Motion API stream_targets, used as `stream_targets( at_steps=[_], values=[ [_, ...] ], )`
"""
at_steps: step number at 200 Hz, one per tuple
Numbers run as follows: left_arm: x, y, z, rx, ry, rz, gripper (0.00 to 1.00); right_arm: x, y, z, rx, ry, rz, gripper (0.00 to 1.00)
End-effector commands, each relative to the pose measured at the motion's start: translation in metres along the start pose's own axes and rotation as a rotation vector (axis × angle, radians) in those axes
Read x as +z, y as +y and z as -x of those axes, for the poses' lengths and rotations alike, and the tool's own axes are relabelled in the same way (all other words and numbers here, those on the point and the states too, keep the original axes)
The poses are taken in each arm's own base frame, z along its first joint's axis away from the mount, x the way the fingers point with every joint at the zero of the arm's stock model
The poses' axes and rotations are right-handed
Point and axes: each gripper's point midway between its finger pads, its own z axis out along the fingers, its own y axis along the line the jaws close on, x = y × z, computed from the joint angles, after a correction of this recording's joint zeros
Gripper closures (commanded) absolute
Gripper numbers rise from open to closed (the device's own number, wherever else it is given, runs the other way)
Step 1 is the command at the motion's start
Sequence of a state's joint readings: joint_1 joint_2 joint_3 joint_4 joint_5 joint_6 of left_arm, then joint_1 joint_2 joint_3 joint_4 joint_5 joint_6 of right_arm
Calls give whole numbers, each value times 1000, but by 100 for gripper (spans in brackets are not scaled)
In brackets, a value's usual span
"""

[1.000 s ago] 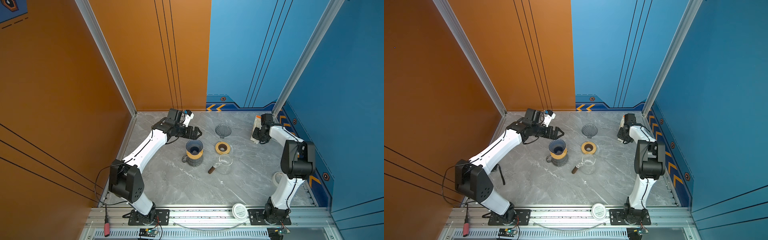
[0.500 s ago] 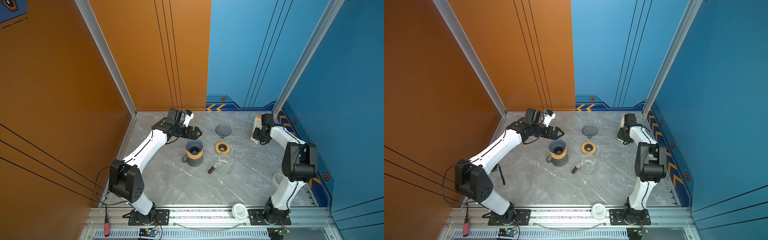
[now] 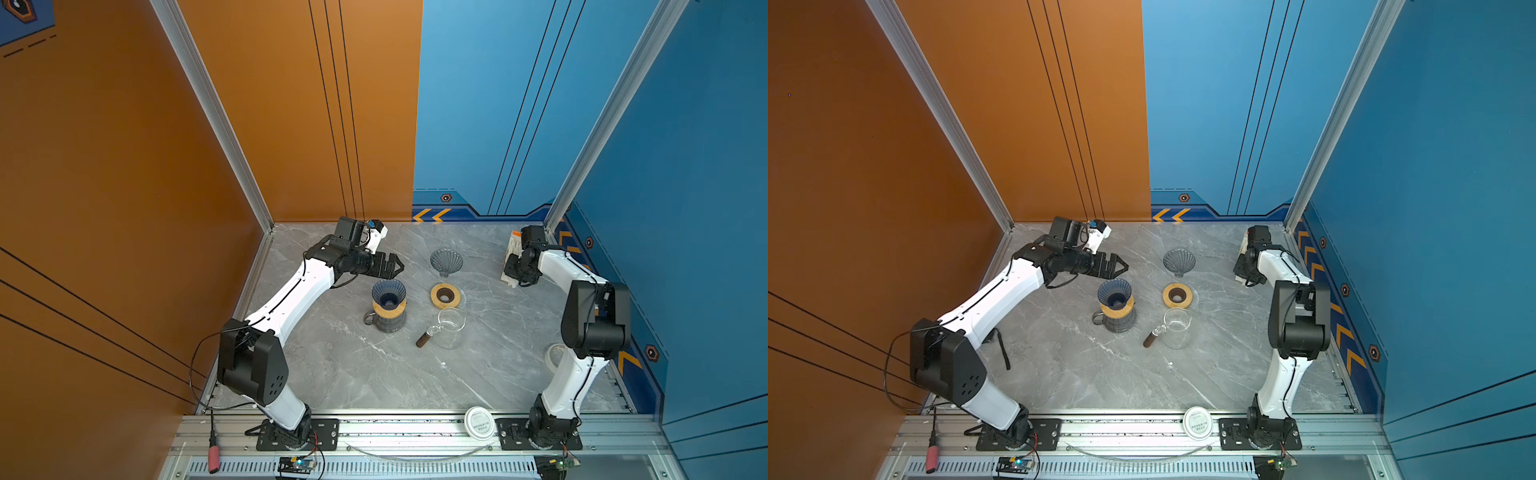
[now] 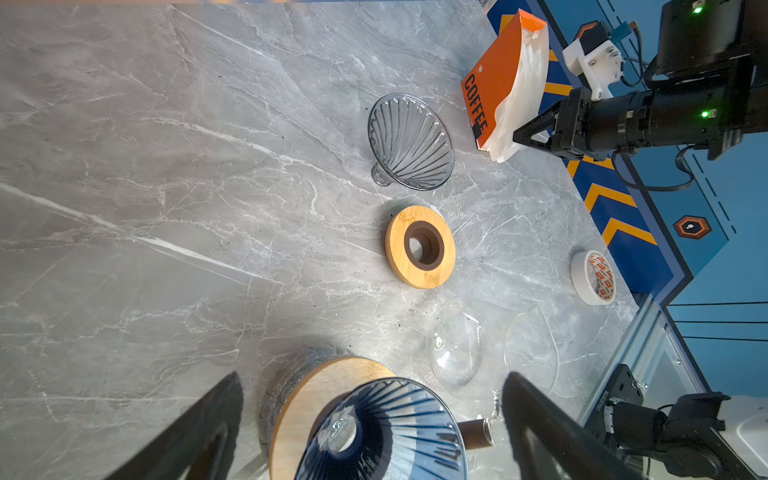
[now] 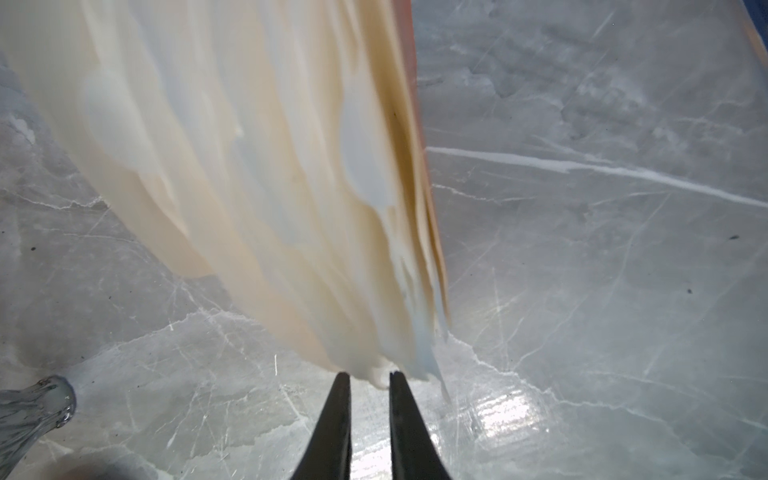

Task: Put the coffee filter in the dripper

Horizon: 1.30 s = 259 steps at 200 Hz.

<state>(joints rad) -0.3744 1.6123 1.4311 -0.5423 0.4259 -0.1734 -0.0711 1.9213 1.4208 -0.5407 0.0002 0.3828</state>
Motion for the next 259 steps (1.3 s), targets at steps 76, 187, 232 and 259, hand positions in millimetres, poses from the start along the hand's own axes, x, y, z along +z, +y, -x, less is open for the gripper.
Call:
stream_targets(
  at_steps=[76, 187, 232, 259],
  values=[
    [3, -1, 4, 3, 7, 5, 2, 8, -5, 2, 7, 26, -27, 84],
    [3, -3, 4, 3, 6, 3, 2, -6, 1, -2, 8, 23, 10, 100],
    [4, -3, 2, 3, 11, 1, 2, -16, -1, -14, 15, 39, 22, 100],
    [4, -2, 1, 2, 14, 1, 2, -19, -3, -21, 17, 49, 20, 100]
  ],
)
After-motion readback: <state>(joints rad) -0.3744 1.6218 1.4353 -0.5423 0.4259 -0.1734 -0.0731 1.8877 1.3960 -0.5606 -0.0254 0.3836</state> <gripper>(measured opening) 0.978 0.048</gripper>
